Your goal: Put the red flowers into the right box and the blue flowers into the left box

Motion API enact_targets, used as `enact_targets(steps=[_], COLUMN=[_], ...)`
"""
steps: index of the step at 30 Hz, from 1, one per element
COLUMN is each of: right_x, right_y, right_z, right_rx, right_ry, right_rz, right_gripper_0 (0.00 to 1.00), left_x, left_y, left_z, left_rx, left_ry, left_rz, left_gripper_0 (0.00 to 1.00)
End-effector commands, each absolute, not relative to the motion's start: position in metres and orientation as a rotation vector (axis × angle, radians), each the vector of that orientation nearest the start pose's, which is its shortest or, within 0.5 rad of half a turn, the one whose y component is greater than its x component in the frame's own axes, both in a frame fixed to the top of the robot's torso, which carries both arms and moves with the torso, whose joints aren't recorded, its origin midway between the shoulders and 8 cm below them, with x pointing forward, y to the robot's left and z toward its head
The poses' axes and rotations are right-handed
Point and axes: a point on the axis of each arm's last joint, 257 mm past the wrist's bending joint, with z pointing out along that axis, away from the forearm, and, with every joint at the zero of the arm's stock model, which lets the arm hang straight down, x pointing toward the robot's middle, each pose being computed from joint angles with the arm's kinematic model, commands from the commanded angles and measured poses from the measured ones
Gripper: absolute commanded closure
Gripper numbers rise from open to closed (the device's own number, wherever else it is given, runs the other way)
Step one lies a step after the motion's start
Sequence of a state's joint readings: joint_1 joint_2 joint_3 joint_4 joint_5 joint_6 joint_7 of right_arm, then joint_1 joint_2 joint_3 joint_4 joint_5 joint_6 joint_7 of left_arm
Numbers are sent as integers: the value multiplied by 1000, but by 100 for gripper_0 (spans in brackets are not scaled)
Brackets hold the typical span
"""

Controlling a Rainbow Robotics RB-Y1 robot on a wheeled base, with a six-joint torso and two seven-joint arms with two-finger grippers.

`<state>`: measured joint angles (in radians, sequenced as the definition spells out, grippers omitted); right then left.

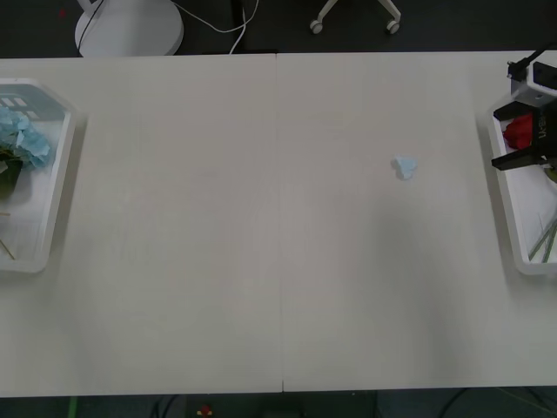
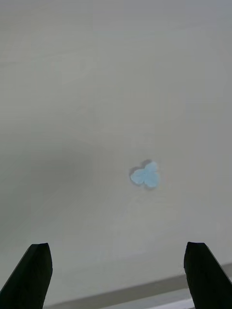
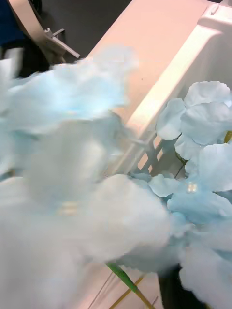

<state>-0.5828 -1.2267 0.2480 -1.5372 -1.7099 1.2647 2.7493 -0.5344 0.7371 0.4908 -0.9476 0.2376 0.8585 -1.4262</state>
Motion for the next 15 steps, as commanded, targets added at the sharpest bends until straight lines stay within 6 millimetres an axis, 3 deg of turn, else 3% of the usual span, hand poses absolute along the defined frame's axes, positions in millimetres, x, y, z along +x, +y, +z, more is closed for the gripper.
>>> enact_targets(steps=[1, 5, 10, 15], right_x=[475, 461, 453, 449], right_y=[-264, -236, -225, -213], right_z=[-88, -83, -82, -81], right_rx=[-1574, -1639, -1665, -1667], right_ry=[1772, 1699, 1672, 1647], right_rz=[224, 250, 276, 311], right_gripper_0=[21, 22, 21, 4], left_x=[526, 537, 546, 556], left_y=[687, 655, 609, 548], left_z=[-163, -152, -126, -102], left_rx=[-715, -623, -529, -375], left_ry=[2055, 2112, 2156, 2171], left_rz=[349, 262, 143, -40], left_gripper_0=[0, 0, 0, 0])
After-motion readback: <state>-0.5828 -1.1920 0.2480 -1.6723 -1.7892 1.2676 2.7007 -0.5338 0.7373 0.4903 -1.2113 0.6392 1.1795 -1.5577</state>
